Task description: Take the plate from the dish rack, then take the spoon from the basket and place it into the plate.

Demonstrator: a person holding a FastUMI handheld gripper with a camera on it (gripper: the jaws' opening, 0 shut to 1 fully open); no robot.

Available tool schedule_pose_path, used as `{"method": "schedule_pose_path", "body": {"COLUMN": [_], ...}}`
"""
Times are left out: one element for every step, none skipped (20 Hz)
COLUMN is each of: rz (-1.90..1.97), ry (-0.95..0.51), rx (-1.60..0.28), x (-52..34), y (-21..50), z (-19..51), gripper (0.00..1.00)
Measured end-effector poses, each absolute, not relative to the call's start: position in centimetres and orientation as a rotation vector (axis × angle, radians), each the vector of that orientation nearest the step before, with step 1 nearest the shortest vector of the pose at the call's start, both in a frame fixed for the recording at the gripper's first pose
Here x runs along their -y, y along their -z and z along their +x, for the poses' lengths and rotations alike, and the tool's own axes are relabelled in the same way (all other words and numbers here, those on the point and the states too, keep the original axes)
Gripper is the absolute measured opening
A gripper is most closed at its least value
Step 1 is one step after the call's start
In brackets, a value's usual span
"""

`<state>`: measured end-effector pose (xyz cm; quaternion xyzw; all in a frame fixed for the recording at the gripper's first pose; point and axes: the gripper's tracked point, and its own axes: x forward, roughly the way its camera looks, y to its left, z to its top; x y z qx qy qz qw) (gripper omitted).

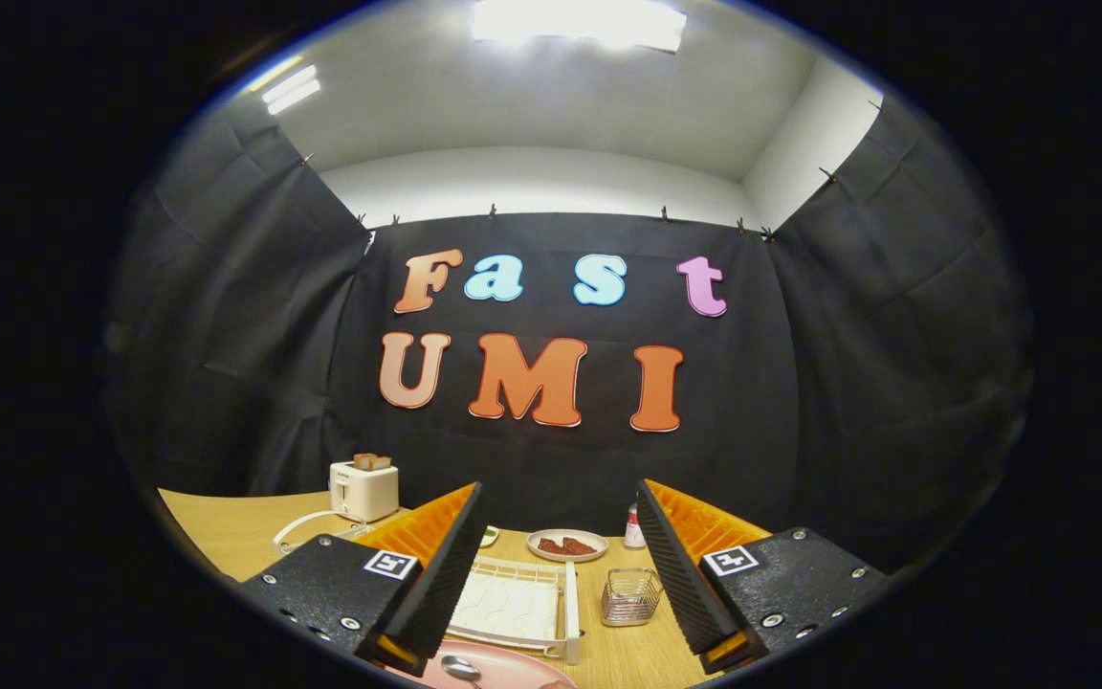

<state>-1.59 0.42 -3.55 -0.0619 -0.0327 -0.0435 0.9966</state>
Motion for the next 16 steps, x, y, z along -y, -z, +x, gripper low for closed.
{"method": "schedule_pose_path", "body": {"rz": [-0.11, -0.094, -0.081, -0.071, -0.07, -0.074, -0.08, -0.083, -0.081, -0.078, -0.074, -0.072, -0.074, -0.078, -0.083, -0.089], "ry": [0.084, 0.069, 0.053, 0.047, 0.046, 0.05, 0.054, 0.056, 0.055, 0.052, 0.051, 0.049, 0.048, 0.048, 0.05, 0.049], "rx": [0.069, 0.075, 0.081, 0.086, 0.09, 0.092, 0.093, 0.092, 0.092, 0.091, 0.091, 0.092, 0.094, 0.096, 0.095, 0.096], "x": [-0.42, -0.72, -1.09, -1.1, -0.99, -0.82, -0.7, -0.75, -0.78, -0.95, -1.01, -1.04, -1.1, -1.07, -0.98, -0.98], "y": [3.48, 3.31, 3.26, 3.3, 3.25, 3.18, 3.2, 3.26, 3.34, 3.35, 3.34, 3.34, 3.29, 3.23, 3.13, 3.16], "z": [-1.65, -1.73, -1.73, -1.66, -1.73, -1.9, -2.02, -2.07, -2.02, -2.01, -2.06, -2.02, -2.0, -2.09, -2.27, -2.44], "gripper": [0.93, 0.93, 0.93, 0.93, 0.93, 0.93, 0.93, 0.93, 0.93, 0.93, 0.93, 0.93, 0.93, 0.93, 0.93, 0.93]}}
